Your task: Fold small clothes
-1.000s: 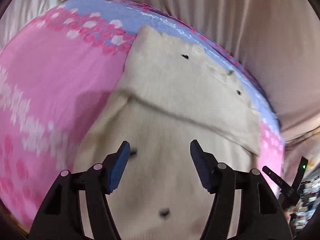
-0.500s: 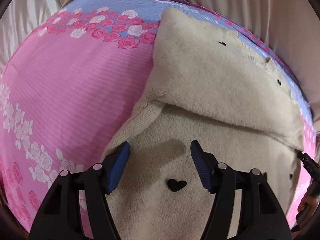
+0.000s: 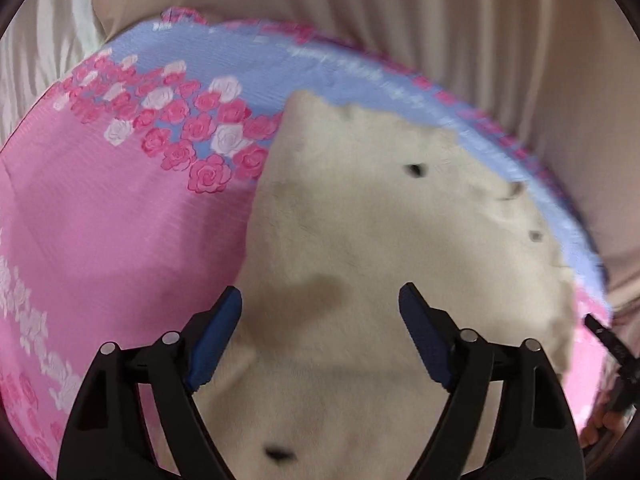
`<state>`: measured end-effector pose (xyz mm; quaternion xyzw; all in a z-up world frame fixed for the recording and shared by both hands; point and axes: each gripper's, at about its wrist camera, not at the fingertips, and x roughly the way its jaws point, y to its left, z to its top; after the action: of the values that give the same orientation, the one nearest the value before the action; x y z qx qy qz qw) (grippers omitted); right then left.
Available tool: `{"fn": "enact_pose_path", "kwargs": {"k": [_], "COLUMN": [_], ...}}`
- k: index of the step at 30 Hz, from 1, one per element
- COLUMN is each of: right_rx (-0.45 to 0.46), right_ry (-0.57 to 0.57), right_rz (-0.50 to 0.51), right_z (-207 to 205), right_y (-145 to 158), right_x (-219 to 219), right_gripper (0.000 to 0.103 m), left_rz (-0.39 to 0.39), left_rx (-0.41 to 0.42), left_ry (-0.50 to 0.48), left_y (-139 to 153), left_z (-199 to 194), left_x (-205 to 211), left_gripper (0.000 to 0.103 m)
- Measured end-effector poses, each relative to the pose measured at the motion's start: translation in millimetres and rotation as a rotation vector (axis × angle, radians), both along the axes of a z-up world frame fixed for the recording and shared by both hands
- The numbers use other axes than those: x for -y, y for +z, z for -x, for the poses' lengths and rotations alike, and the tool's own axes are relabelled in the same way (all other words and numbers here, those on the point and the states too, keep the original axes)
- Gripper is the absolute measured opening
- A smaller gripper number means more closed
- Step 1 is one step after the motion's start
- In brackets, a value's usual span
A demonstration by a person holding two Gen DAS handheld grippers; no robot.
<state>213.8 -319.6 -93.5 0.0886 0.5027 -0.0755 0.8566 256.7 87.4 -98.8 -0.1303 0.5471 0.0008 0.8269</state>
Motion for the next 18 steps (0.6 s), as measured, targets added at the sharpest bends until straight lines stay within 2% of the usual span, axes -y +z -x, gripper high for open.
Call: {"fn": "enact_pose_path", "kwargs": {"k": [1,2,4,6,7,8,9,10,11,12,16,18], "right_rx": [-0.048,-0.099,-0.085,-0.049,-0.020,-0.008,-0.035,-0.095,-0.149,-0.126,-0.027,-0.012], "right_ry": [-0.001,-0.010,-0.033,-0.077,-0.088,-0.077,-0.058,-0.042,-0.039,-0.043,-0.064,-0.052], "right_rz": [0.007,0.020,-0.014,-0.019,-0.015,-0.024,-0.020,0.010,0.048,0.051,0.043,0.050], "right_z": [-8.2,-15.1,-14.7,-6.0,-0.9,1.2,-1.0,-6.0,-7.8,-3.4,41.0,66.4], "right_y": [-13.8,-30.7,-34.1,-15.8,-8.2,-7.1,-13.8,-27.2,-40.8,-37.3,6.2,16.6], "right_x": [0.1,5.0,18.8,25.5,26.4,25.3,22.9,21.5,20.3,20.3,9.4,0.5], "right_gripper": [0.003,0.003,0.001,0.012,0.022,0.025,0.025,0.019,0.019,0.019,0.021,0.023], "left_rz": [-0.036,-0.053,-0.025,-0.003,-0.001,0.004,0.004,-0.022,-0.048,-0.080,-0.105,-0.124], "left_rx": [-0.030,-0.050,-0.050,-0.028,-0.022,-0.023,-0.025,-0.024,-0.022,-0.025,-0.005,-0.002], "left_ry": [0.000,-0.002,0.007,0.012,0.014,0.014,0.010,0.004,-0.002,-0.013,-0.034,-0.053], "left_y": [-10.8,-19.6,-21.7,-14.8,-12.8,-12.7,-13.3,-15.1,-16.0,-15.8,2.1,11.7], "left_z": [-6.4,-10.8,-10.3,-6.6,-5.0,-3.3,-2.5,-1.6,-1.4,0.5,17.2,31.4], "left_x": [1.2,1.5,-2.7,-5.8,-6.0,-5.0,-3.1,1.1,3.7,8.5,14.1,17.8], "left_gripper": [0.074,0.076,0.076,0.075,0.076,0.076,0.076,0.076,0.076,0.076,0.077,0.078]}}
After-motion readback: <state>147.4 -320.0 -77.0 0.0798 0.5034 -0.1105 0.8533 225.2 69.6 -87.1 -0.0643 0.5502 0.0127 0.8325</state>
